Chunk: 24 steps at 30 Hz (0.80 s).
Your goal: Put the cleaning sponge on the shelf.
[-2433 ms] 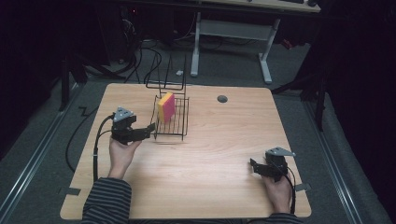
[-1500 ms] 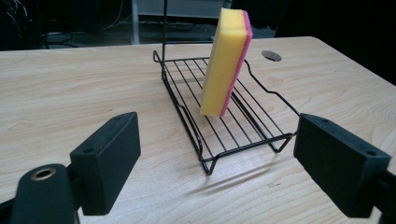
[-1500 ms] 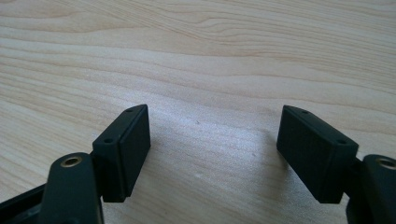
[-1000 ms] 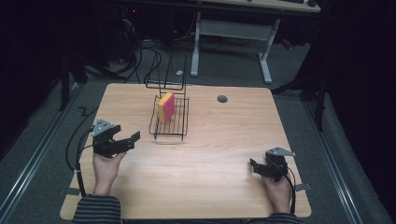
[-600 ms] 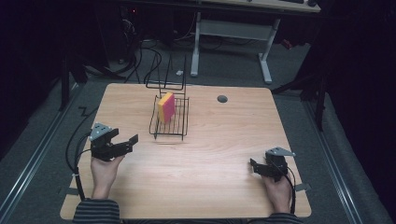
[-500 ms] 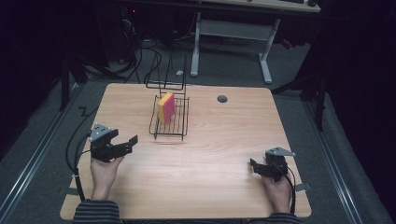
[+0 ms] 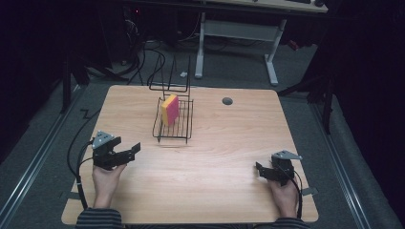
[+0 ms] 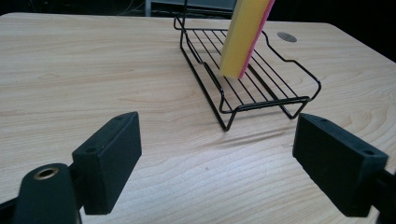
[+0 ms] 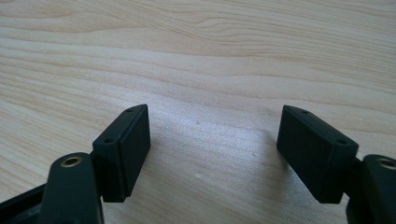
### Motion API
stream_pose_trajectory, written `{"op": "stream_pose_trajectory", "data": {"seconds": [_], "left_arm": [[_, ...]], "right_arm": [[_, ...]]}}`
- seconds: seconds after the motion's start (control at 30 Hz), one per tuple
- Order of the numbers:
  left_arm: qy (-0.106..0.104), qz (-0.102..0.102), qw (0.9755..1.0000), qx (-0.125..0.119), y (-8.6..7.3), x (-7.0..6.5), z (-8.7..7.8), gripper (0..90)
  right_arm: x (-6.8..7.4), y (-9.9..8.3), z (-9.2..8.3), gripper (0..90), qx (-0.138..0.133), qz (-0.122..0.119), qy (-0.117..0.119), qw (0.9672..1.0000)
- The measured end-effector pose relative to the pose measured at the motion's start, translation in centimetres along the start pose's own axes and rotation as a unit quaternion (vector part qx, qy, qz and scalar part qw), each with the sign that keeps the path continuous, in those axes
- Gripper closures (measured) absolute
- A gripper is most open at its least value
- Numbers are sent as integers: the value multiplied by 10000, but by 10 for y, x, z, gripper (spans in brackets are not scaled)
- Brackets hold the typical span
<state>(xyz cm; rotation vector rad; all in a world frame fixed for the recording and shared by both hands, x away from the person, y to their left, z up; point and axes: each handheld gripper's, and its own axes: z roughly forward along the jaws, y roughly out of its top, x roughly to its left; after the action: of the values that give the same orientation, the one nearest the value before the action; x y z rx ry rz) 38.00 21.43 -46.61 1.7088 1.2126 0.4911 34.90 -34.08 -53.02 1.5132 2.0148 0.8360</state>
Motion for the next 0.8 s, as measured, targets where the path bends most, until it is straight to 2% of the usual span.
{"op": "stream_pose_trajectory", "data": {"seconds": [0.8], "left_arm": [[42,-141,9994,328,-29,3,14,170]], "right_arm": [[0,0,0,261,1,0,-1,10000]]}}
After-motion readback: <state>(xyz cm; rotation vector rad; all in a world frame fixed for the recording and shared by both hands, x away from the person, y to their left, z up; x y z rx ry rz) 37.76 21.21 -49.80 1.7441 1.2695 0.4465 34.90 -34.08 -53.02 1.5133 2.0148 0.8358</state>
